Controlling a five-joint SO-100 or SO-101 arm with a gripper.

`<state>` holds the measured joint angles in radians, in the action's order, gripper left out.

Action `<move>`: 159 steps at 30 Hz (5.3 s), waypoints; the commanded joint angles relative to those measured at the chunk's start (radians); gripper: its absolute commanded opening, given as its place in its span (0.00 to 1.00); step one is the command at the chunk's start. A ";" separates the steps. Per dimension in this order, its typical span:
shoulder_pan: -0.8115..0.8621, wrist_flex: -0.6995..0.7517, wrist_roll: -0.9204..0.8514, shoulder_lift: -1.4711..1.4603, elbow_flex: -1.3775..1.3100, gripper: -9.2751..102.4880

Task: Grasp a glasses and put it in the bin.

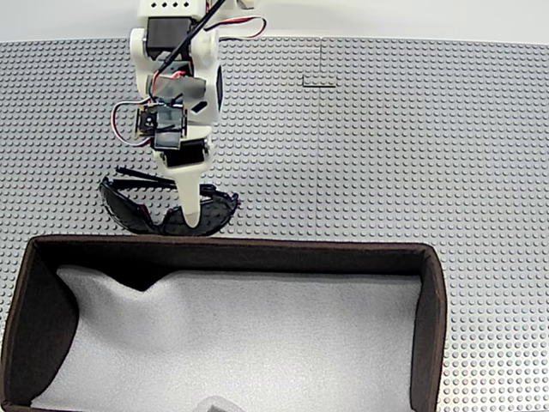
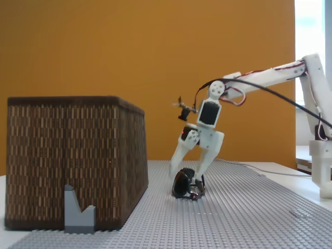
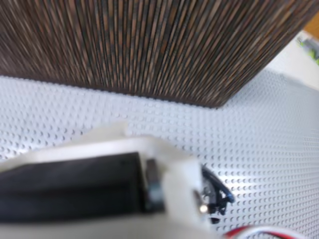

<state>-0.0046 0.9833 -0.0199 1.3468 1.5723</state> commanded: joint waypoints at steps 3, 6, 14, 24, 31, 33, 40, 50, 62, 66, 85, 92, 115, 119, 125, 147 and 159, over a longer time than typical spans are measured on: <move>0.009 0.008 -0.011 -0.072 -0.107 0.19; 0.015 0.014 -0.011 -0.100 -0.146 0.08; 0.037 -0.015 0.006 -0.051 -0.163 0.08; 0.043 -0.049 0.041 0.244 -0.114 0.08; 0.000 -0.074 0.038 0.502 -0.067 0.08; -0.011 -0.092 0.034 0.529 -0.083 0.08; -0.049 -0.189 0.011 0.529 -0.186 0.08; -0.109 -0.138 -0.005 0.256 -0.687 0.08; -0.126 -0.014 0.032 -0.407 -1.321 0.08; -0.124 -0.009 0.043 -0.491 -1.390 0.08; -0.117 0.101 0.048 -0.523 -1.652 0.31; -0.063 0.351 0.095 -0.388 -1.692 0.30; -0.052 0.752 0.110 0.198 -1.692 0.29; -0.043 0.776 0.127 0.295 -1.660 0.28; -0.035 0.798 0.118 0.472 -1.571 0.28; 0.035 0.138 0.123 1.086 -0.147 0.28; 0.028 0.025 0.106 1.221 0.091 0.27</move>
<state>0.0169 1.0278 0.0844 2.5449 1.6352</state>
